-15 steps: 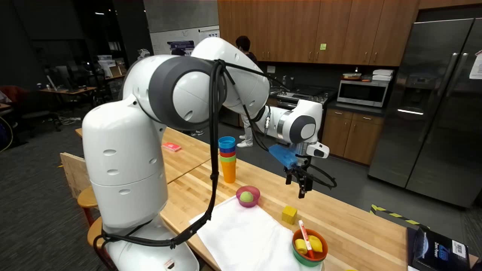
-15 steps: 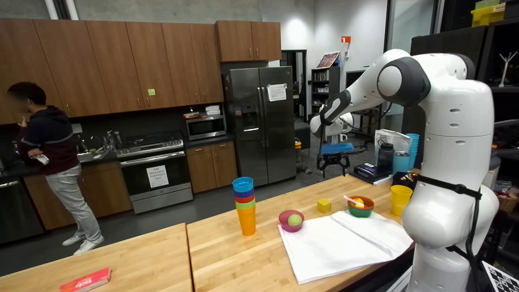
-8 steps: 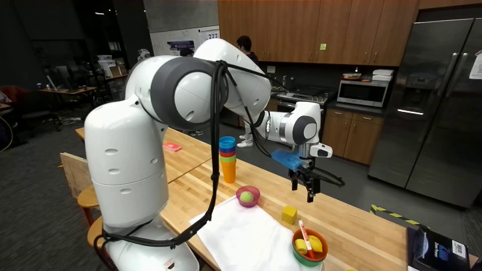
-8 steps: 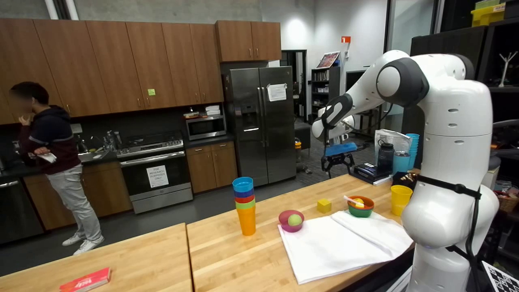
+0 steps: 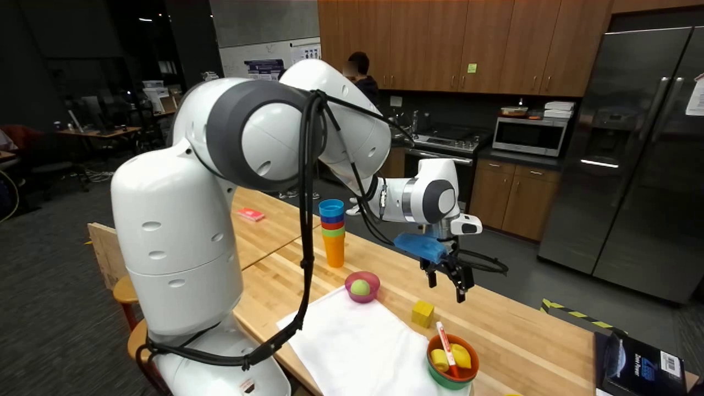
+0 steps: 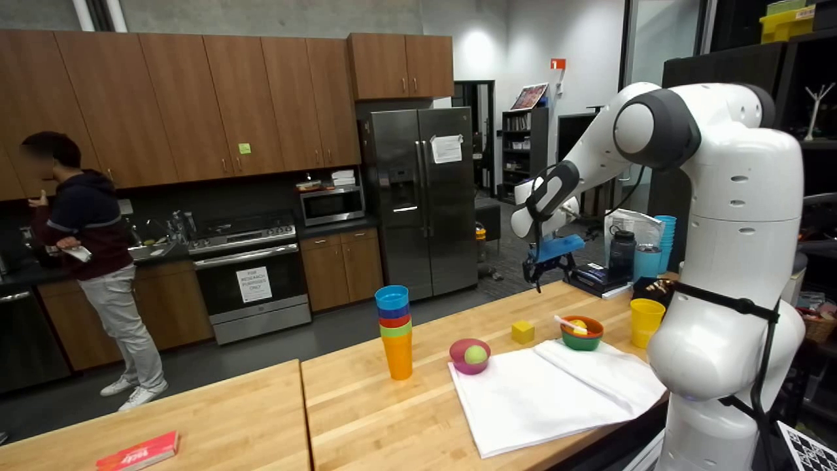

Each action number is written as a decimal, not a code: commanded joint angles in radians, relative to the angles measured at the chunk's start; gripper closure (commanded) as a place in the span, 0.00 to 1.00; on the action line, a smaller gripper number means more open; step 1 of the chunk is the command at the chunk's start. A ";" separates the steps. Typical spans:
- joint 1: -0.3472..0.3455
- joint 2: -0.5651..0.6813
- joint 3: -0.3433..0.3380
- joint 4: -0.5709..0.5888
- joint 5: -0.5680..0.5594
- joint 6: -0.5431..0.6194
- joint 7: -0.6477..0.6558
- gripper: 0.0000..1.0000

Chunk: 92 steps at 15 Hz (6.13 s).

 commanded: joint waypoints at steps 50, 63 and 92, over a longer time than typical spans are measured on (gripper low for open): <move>-0.077 -0.282 -0.180 -0.535 0.096 0.563 -1.441 0.00; 0.312 -0.112 -0.342 -0.331 0.741 0.480 -1.934 0.00; 0.075 0.097 -0.142 -0.239 0.263 0.547 -1.430 0.00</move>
